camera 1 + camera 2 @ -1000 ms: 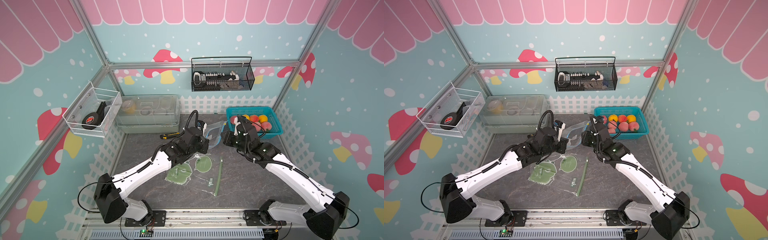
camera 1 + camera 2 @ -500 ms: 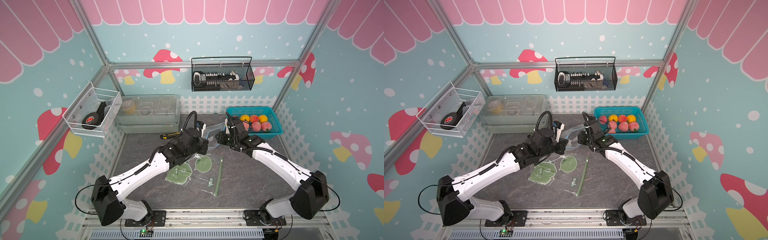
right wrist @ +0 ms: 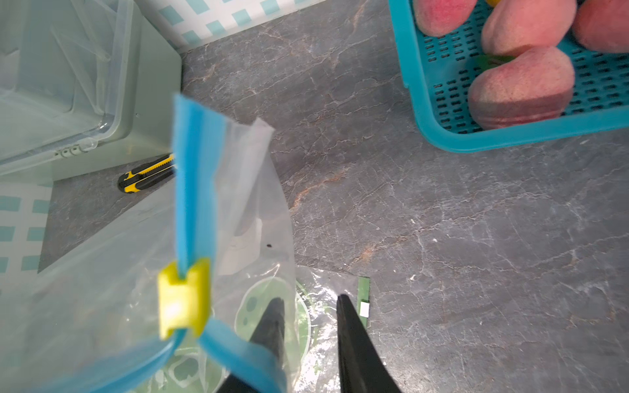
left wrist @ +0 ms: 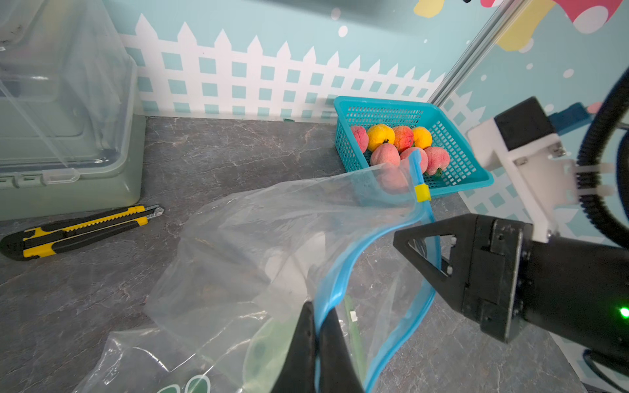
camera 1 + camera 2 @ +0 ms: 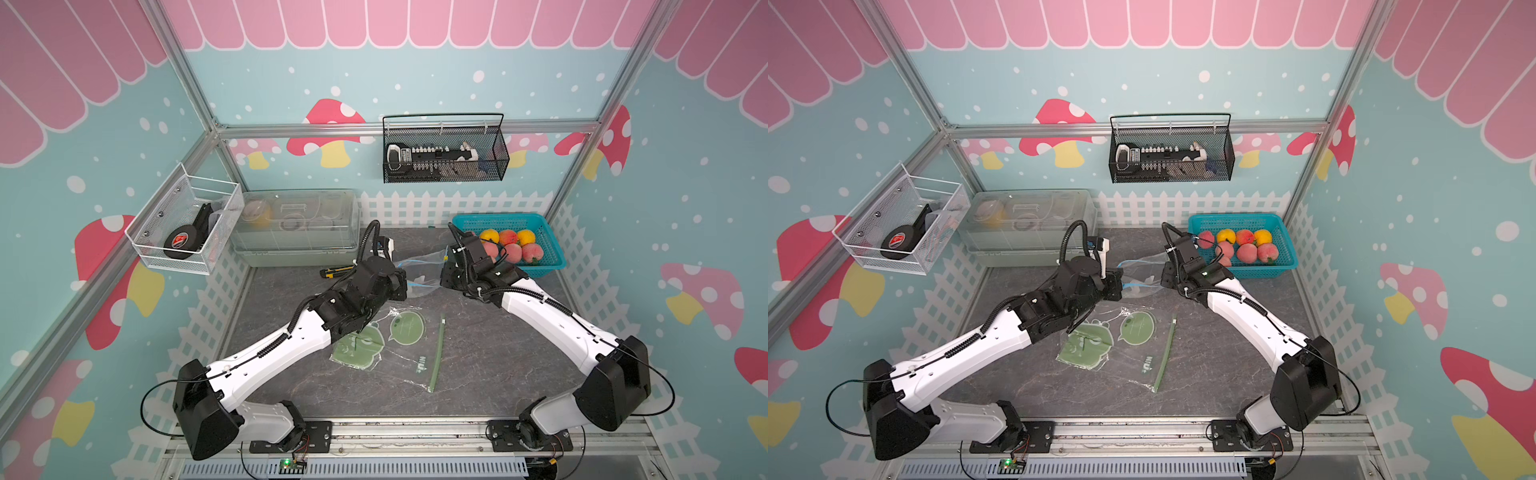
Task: Place the peach in a zip-top bag and seal the zipper
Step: Open the zipper of the food storage bag at the center of the board.
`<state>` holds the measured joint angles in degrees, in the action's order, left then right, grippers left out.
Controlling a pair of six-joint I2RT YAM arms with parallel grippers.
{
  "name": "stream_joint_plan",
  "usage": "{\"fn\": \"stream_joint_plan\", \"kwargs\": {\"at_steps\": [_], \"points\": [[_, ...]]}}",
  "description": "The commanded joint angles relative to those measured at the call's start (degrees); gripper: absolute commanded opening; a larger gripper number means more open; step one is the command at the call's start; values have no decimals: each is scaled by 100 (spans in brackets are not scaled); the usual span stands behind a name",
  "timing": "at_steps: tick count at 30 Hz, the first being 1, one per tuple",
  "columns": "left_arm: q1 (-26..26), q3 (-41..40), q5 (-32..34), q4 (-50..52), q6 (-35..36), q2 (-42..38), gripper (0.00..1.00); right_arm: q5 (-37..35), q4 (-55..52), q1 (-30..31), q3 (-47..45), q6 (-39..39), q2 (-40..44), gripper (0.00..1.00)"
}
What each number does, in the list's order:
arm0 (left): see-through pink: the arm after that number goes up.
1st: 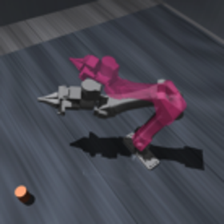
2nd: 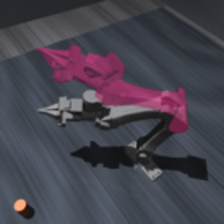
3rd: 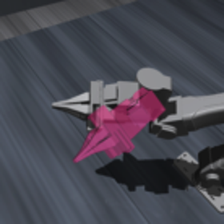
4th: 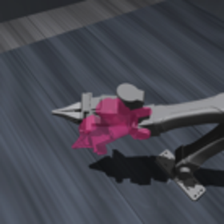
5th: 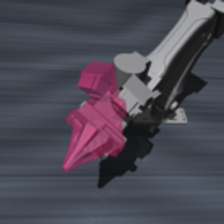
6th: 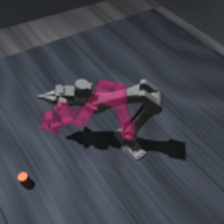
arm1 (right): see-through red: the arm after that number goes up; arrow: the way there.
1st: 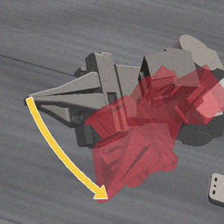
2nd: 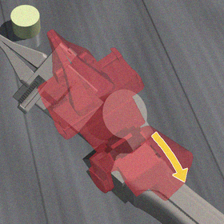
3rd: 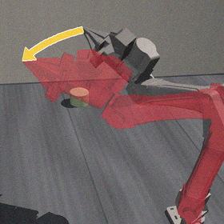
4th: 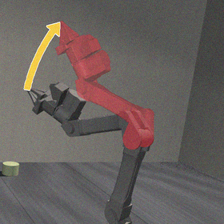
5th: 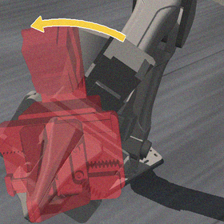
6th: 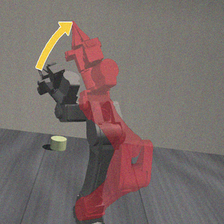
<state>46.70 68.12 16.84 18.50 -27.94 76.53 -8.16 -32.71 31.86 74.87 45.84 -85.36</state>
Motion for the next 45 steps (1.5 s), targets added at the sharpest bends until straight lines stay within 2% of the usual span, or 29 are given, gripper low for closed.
{"fn": "stream_joint_plan", "kwargs": {"at_steps": [1, 3, 7, 9, 17, 21, 25, 28, 31, 35, 38, 45], "points": [[27, -103, -469, -356, -67, -17, 0, 573, 373, -30, 81, -181, -128, 31], [28, -100, -782, -439, -84, 53, 0, 941, 661, -28, 62, -199, -207, 37], [24, -220, -1109, -762, -285, 91, 0, 1182, 750, -30, 63, -76, -429, 42], [24, -281, -1127, -915, -379, 90, 0, 1185, 731, -30, 41, -69, -489, 39], [24, -314, -540, -1184, -667, 293, 0, 1260, 480, -30, 77, -497, -459, 22], [26, -253, -427, -1300, -713, 397, 0, 1032, 30, -28, 242, -741, -504, 21], [26, -225, -462, -1249, -623, 419, 0, 904, 33, -30, 328, -1062, -289, 25], [24, -159, -506, -1008, -516, 413, 0, 877, 180, -24, 393, -1282, -17, 41], [30, -134, -500, -797, -424, 389, 0, 792, 378, -53, 350, -1409, 266, 51], [26, -108, -480, -607, -362, 362, 0, 1045, 973, -73, -25, -1898, 769, 52], [25, -34, -505, -500, -318, 388, 0, 1249, 1007, -191, -124, -2105, 1088, 54], [24, 114, -745, -360, -243, 442, 0, 1793, 696, -1163, -169, -2520, 1211, 57]]}}
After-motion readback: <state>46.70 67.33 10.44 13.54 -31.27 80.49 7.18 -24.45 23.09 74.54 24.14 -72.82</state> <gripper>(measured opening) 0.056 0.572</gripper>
